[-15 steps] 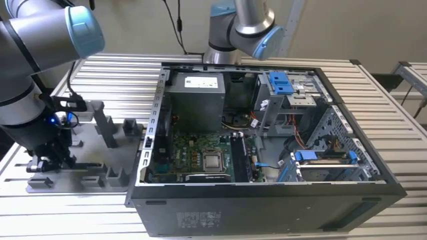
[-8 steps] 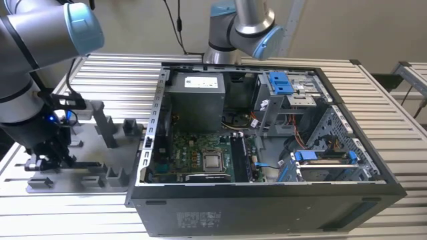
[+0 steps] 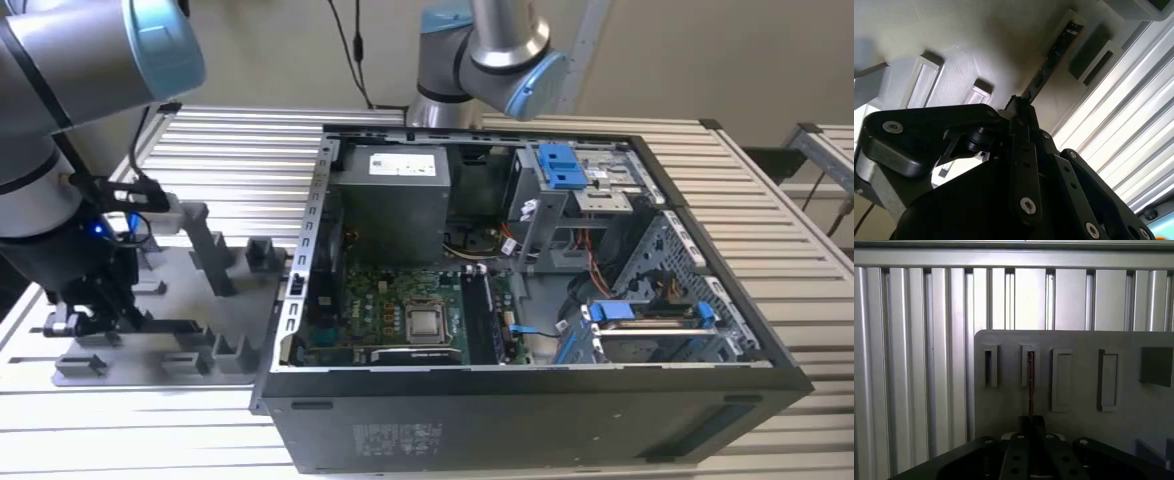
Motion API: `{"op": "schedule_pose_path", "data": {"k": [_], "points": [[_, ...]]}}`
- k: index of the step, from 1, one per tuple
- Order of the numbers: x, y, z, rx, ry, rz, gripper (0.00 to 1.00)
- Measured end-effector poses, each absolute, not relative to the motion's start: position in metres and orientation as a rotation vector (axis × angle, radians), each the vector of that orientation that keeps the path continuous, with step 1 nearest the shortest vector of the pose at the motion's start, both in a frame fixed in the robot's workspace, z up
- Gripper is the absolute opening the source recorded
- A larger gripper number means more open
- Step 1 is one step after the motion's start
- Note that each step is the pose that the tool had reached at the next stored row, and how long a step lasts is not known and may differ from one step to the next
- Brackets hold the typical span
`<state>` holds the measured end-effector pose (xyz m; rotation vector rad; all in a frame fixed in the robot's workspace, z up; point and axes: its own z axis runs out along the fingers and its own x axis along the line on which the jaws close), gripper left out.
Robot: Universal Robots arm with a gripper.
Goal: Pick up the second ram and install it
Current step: 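Pick up the second ram and move it above second insertion slot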
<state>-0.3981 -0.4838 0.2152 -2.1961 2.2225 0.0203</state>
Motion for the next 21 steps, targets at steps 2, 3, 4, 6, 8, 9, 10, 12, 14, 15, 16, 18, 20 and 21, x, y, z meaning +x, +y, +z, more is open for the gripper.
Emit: {"op": "schedule_pose_path", "data": {"k": [2, 3, 4, 6, 8, 9, 10, 12, 14, 15, 16, 18, 20, 21], "points": [[-0.398, -0.484, 0.22, -2.196, 2.223, 0.02, 0.14], [-0.398, -0.484, 0.222, -2.196, 2.223, 0.02, 0.14], [-0.398, -0.484, 0.224, -2.196, 2.223, 0.02, 0.14], [-0.398, -0.484, 0.229, -2.196, 2.223, 0.019, 0.14], [-0.398, -0.484, 0.232, -2.197, 2.223, 0.019, 0.14], [-0.398, -0.484, 0.234, -2.197, 2.223, 0.019, 0.14], [-0.398, -0.484, 0.235, -2.197, 2.223, 0.019, 0.14], [-0.398, -0.484, 0.238, -2.197, 2.223, 0.019, 0.14], [-0.398, -0.484, 0.24, -2.197, 2.223, 0.019, 0.14], [-0.398, -0.484, 0.242, -2.197, 2.223, 0.019, 0.14], [-0.398, -0.484, 0.243, -2.197, 2.223, 0.019, 0.14], [-0.398, -0.484, 0.246, -2.197, 2.223, 0.019, 0.14], [-0.398, -0.484, 0.248, -2.197, 2.223, 0.019, 0.14], [-0.398, -0.484, 0.249, -2.197, 2.223, 0.019, 0.14]]}}
